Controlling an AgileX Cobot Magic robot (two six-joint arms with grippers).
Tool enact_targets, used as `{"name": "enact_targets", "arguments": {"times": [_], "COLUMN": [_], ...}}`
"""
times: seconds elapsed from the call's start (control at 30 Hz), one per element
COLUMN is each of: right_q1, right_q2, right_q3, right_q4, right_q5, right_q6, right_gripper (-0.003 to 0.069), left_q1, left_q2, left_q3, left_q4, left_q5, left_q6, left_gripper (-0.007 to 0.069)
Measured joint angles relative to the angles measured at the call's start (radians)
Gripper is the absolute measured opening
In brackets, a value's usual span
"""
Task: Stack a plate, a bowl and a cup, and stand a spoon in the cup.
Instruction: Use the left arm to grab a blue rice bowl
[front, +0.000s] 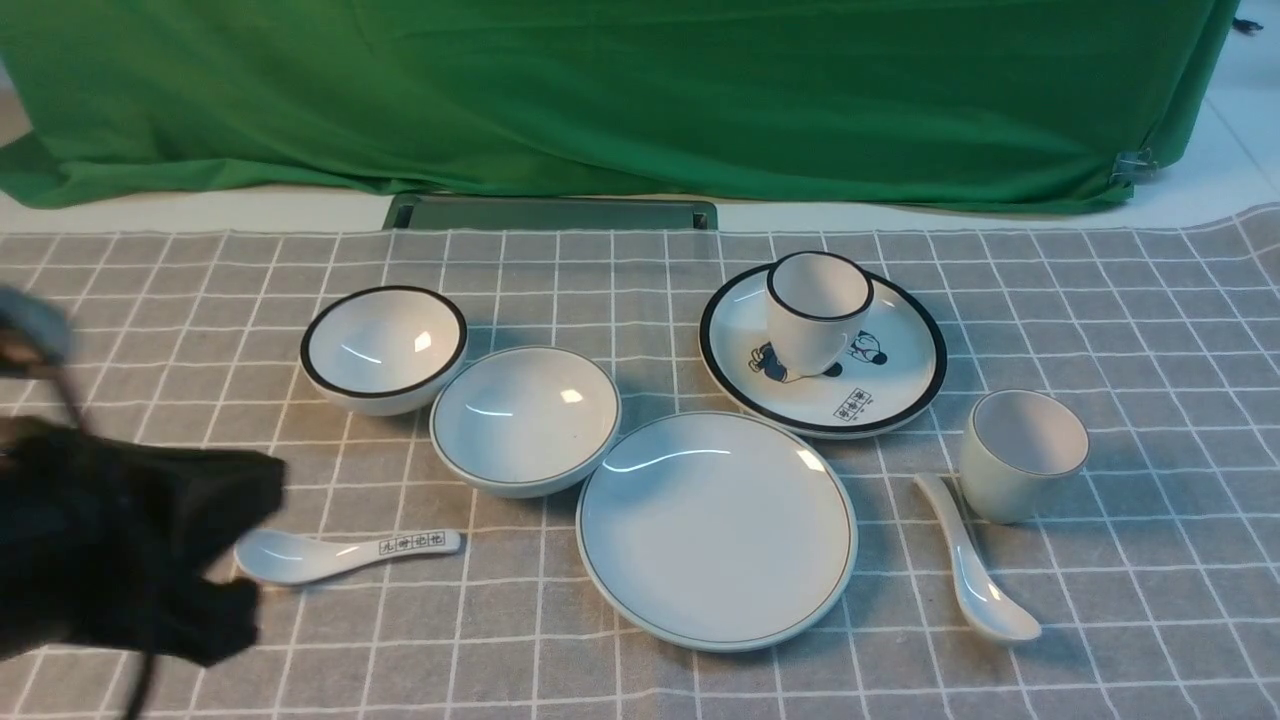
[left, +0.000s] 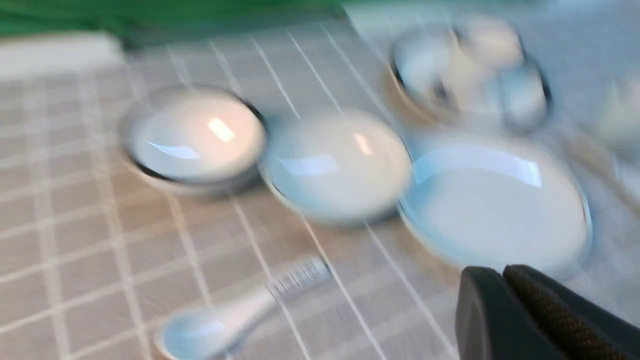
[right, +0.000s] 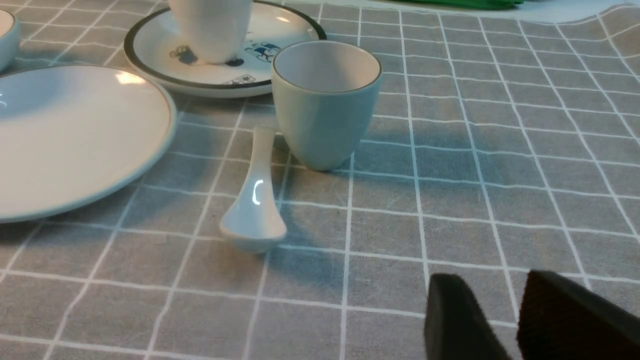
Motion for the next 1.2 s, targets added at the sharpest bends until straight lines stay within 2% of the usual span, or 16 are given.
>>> {"name": "enact_targets", "arguments": {"times": [0.17, 0.33, 0.43, 0.53, 0.63, 0.7, 0.77, 0.8, 0.87, 0.93, 0.97, 1.03, 1.13, 1.17, 1.2], "right_q1": [0.0, 0.0, 0.0, 0.0, 0.0, 0.004, 0.022, 0.068, 0.126, 0.192, 0.203, 0.27, 0.322, 0.325, 0.352], "right_q2": [0.0, 0.0, 0.0, 0.0, 0.0, 0.0, 0.019, 0.066, 0.154, 0.261, 0.271, 0.385, 0.46, 0.46, 0.48], "right_q3": [0.0, 0.0, 0.0, 0.0, 0.0, -0.006, -0.054, -0.176, -0.335, -0.507, -0.534, -0.674, -0.763, -0.766, -0.781], "right_q4": [0.0, 0.025, 0.076, 0.102, 0.109, 0.104, 0.098, 0.095, 0.093, 0.088, 0.086, 0.079, 0.076, 0.075, 0.074], "right_q5": [-0.012, -0.054, -0.127, -0.288, -0.359, -0.351, -0.256, -0.081, 0.123, 0.349, 0.388, 0.583, 0.667, 0.67, 0.674], "right_q6": [0.0, 0.035, 0.132, 0.316, 0.453, 0.495, 0.485, 0.412, 0.259, 0.112, 0.101, -0.001, -0.04, -0.041, -0.049], "right_gripper": [0.0242, 0.0242, 0.0242, 0.0242, 0.0241, 0.0221, 0.0174, 0.0121, 0.0075, 0.0062, 0.0062, 0.0062, 0.0064, 0.0064, 0.0066], "left_q1": [-0.102, -0.097, -0.08, -0.054, -0.014, 0.012, 0.03, 0.035, 0.035, 0.035, 0.035, 0.035, 0.035, 0.035, 0.035], "left_q2": [0.266, 0.441, 0.493, 0.58, 0.669, 0.727, 0.778, 0.835, 0.886, 0.935, 0.939, 0.984, 1.016, 1.018, 1.033], "left_q3": [-0.142, -0.277, -0.304, -0.32, -0.343, -0.38, -0.418, -0.47, -0.527, -0.585, -0.589, -0.63, -0.636, -0.636, -0.636], "left_q4": [-0.009, -0.01, -0.008, 0.009, 0.012, 0.009, 0.002, -0.003, -0.008, -0.019, -0.021, -0.031, -0.032, -0.03, -0.021], "left_q5": [0.087, 0.211, 0.221, 0.208, 0.201, 0.201, 0.214, 0.229, 0.251, 0.265, 0.266, 0.289, 0.296, 0.295, 0.284], "left_q6": [0.064, 0.128, 0.158, 0.184, 0.208, 0.244, 0.303, 0.37, 0.413, 0.46, 0.467, 0.599, 0.728, 0.744, 0.786], "left_gripper": [0.0017, 0.0017, 0.0017, 0.0017, 0.0017, 0.0017, 0.0019, 0.0029, 0.0055, 0.0106, 0.0106, 0.0205, 0.0321, 0.0329, 0.0391]}}
